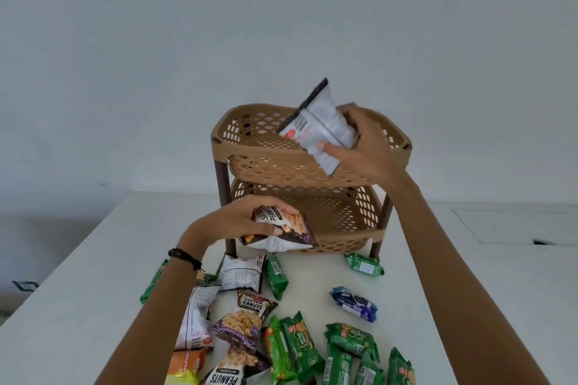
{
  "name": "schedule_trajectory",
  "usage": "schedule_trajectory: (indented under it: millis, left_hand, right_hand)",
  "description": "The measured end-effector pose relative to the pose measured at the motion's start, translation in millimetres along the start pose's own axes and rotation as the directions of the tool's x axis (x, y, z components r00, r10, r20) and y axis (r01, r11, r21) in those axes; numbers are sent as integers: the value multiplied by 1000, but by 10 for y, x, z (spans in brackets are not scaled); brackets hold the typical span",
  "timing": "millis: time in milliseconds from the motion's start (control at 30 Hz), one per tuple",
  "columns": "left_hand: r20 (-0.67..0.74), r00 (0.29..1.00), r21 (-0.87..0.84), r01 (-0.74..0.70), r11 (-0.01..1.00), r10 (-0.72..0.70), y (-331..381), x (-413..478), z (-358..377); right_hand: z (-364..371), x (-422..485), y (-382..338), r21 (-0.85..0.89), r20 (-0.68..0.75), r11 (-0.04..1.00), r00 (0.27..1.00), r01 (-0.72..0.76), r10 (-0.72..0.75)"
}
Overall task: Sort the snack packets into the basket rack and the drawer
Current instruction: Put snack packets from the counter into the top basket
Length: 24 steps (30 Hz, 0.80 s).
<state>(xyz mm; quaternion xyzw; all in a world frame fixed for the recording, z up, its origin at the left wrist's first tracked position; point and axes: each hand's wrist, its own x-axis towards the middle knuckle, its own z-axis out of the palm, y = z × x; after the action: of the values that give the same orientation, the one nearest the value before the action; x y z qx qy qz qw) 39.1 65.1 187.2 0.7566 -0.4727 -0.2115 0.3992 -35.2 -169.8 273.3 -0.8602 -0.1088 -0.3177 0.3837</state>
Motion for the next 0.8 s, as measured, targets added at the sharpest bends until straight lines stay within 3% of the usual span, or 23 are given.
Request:
schedule_trajectory:
  millis: [67, 200, 367, 467, 600, 700, 800]
  left_hand:
    - [-21, 1000, -13, -23, 1000, 23, 126, -10, -128]
    - [-45, 998, 16, -47, 999, 48, 282, 18, -361]
    - [-100, 993, 16, -60, 998, 62, 437, 97, -627]
    - [-139, 983, -9, -121, 993, 119, 591, 178, -757]
    - [-245, 948, -30, -215, 976, 202, 749, 408, -906]
    - [-366, 912, 25, -189, 982, 185, 734, 698, -1003]
    - [-468, 878, 86, -70, 994, 103, 622, 1012, -1028]
  right_hand:
    - [7, 208, 43, -6, -143, 999, 989, 37, -37]
    - [113, 522, 292, -51, -310, 996, 949, -79, 60]
    - [226, 744, 675, -282, -169, 922, 959, -266, 226]
    - [290, 747, 855, -462, -47, 837, 950, -294, 308]
    - [314, 755, 932, -491, -43, 797, 923, -352, 381]
    - [308, 783, 944, -555, -30, 740, 898, -380, 439]
    - [323, 802, 988, -607, -5, 668, 843, -431, 539]
